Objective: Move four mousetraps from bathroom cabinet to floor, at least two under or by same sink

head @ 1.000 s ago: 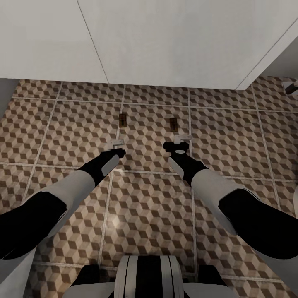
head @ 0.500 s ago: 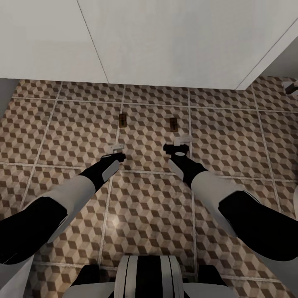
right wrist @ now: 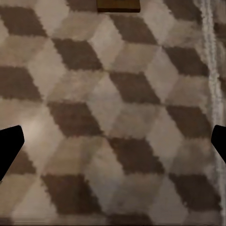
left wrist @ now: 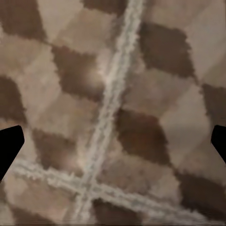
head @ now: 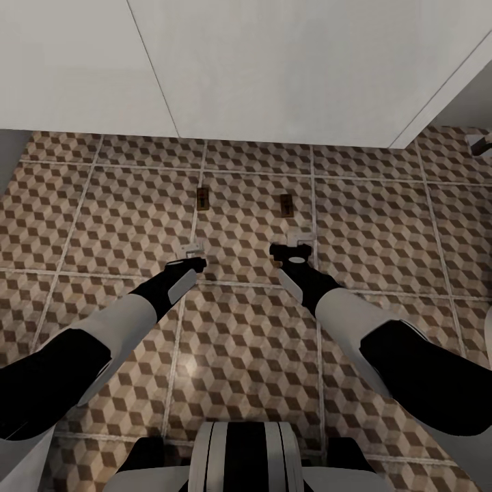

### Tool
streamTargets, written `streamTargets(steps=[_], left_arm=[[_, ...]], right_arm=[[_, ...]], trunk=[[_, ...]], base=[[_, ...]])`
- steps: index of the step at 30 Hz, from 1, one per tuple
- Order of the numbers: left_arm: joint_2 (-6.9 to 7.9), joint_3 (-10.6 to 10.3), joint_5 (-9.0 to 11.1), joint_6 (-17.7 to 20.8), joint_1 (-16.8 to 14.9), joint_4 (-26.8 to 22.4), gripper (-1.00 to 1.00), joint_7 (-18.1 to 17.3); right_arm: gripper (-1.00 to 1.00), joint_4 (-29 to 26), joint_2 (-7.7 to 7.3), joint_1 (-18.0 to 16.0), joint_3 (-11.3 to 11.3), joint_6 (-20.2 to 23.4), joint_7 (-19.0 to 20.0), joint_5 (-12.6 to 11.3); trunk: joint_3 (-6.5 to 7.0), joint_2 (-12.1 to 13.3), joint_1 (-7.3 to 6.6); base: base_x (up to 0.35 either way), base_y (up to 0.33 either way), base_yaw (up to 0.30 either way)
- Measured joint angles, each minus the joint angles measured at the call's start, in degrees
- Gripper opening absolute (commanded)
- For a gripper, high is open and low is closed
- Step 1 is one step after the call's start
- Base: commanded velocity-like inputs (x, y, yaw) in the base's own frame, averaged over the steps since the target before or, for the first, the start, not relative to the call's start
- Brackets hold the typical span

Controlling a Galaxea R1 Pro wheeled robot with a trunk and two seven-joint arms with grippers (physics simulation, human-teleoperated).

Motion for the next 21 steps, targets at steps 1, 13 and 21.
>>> streamTargets(steps=[1,13,21], left_arm=[[0.01,0.0,0.0,0.0,0.2,0.0,1.0,0.0],[-0.1,0.0,0.0,0.0,1.8,0.0,1.0,0.0],[0.03,0.0,0.0,0.0,2.1,0.0,1.0,0.0]], right_arm=[[1.0,0.0,0.0,0.1,0.0,0.0,0.0,0.0],[1.0,0.1,0.0,2.0,0.0,0.1,-0.2,-0.1],[1.0,0.1,0.0,2.6,0.0,0.1,-0.2,0.1]], trunk=[[0.0,0.0,0.0],[0.0,0.0,0.0],[0.0,0.0,0.0]], base=[[0.0,0.0,0.0],[0.0,0.0,0.0],[0.0,0.0,0.0]])
